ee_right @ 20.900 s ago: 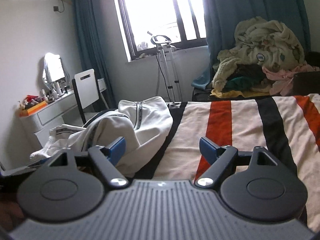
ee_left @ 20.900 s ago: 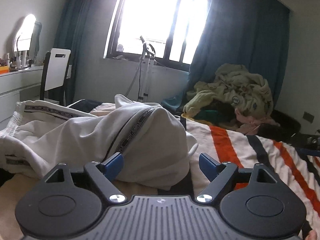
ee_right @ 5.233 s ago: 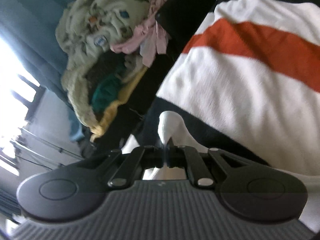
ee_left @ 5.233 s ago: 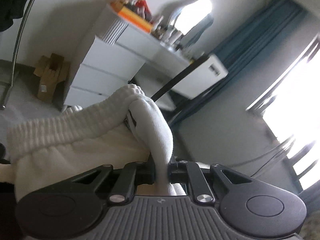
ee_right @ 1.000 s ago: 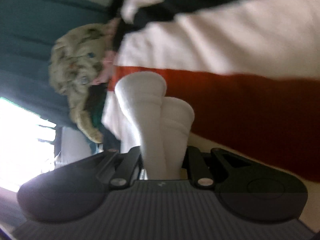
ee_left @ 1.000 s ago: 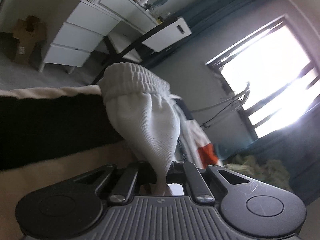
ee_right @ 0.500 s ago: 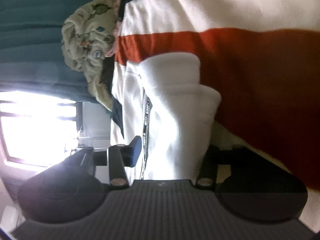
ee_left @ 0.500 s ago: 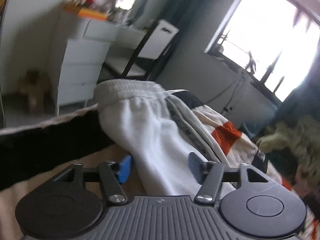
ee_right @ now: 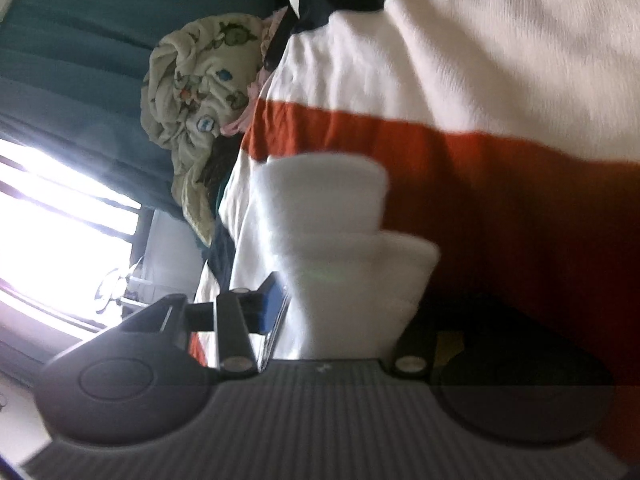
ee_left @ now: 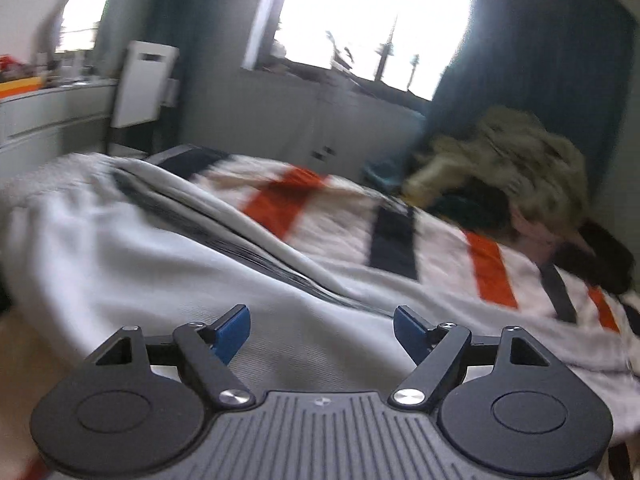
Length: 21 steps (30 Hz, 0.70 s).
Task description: Fold clothes
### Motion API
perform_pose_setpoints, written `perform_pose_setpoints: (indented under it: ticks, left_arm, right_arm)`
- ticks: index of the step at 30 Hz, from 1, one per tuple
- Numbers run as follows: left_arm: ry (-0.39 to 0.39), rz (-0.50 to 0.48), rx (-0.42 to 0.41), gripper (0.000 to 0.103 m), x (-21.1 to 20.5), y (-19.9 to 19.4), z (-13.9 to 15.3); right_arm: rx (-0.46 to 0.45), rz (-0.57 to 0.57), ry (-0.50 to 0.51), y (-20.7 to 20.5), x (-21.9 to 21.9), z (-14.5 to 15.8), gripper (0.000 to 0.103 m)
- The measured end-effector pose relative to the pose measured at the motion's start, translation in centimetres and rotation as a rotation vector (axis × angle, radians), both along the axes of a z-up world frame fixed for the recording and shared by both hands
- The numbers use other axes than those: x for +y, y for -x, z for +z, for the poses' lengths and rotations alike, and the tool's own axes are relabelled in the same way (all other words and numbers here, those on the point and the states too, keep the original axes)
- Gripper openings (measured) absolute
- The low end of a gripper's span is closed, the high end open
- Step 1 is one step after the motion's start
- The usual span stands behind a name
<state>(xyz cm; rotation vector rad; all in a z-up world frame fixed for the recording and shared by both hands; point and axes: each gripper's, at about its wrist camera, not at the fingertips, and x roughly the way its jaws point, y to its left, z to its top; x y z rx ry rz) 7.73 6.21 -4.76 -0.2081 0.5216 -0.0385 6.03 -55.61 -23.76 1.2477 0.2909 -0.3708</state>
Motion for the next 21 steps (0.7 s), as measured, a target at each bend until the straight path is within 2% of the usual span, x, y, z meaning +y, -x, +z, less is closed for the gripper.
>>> perform_pose_setpoints:
  ticks: [2,6,8,11,13,15,21]
  left_arm:
    - [-0.043,-0.045,0.012,0.08,-2.3,-0.6,-1.1]
    - [-0.158,-0.14,0.02,0.081,-5.6,-1.4,-3.8]
    - [-0.223,-0.151,0.05,0.083,-6.6,-1.7,-5.5]
    - [-0.292,-0.16,0.082,0.084,-7.7,-1.7,-7.3]
    - [-0.304,-0.166,0.085,0.085,-7.8,-1.7,-7.4]
    - [-0.278,-0.165,0.093,0.085,-7.6,-2.0,-7.3]
    - [-0.245,-0.173,0.087,0.085,-6.9,-2.1,-6.5]
  right_arm:
    - [0.016,-0.04,0.022,0.3,-0.1,0.1,0.047]
    - [0.052,-0.075,0.019,0.6,-0.4,0.0,0.032]
    - [0.063,-0.071,0.025,0.5,-0.3,0.1,0.031]
    - [0.071,-0.059,0.076,0.6,0.1,1.0,0.021]
    - [0.076,-0.05,0.118,0.8,0.5,1.8,0.018]
    - [0.073,-0.046,0.164,0.8,1.0,2.8,0.017]
    - [0.047,-0.009,0.371,-0.2,4.1,8.4,0.017]
